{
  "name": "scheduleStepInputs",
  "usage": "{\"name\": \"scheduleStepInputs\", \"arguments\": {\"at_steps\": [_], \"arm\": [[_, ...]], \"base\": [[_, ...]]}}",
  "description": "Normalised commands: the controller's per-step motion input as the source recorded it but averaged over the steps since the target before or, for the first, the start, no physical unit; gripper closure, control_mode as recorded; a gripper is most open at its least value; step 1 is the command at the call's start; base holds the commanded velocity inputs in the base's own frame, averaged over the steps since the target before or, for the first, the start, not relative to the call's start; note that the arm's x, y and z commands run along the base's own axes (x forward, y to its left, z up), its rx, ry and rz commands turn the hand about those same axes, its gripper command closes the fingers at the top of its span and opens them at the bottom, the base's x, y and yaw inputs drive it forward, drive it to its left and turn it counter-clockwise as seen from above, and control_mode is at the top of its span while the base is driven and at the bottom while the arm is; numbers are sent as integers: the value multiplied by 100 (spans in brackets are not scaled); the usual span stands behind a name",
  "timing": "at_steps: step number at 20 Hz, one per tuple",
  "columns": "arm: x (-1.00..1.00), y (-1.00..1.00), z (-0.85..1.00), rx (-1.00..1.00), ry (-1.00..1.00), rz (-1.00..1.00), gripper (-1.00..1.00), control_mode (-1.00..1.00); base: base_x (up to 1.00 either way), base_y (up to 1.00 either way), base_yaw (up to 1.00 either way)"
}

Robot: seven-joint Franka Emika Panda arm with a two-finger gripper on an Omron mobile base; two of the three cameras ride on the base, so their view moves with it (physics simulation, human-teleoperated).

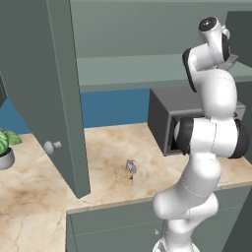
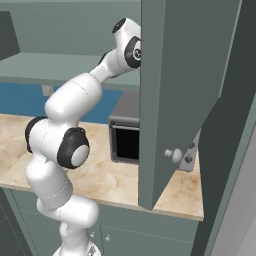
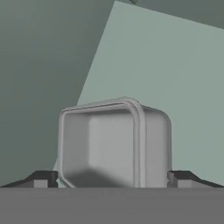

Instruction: Retrieve the tupperware from the cabinet, then place the raw meat into the tupperware to avoid contamination.

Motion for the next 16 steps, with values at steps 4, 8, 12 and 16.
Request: {"name": "scheduleStepInputs", "arguments": {"at_steps": [4,8,12,16], "arm": [[0,-9,-25,4,0,-6,100,-100],[0,-12,-29,6,0,-6,100,-100],[0,-10,-32,6,0,-6,100,-100],[0,-7,-28,6,0,-6,100,-100]], "base": [[0,0,0],[0,0,0],[0,0,0],[0,0,0]]}}
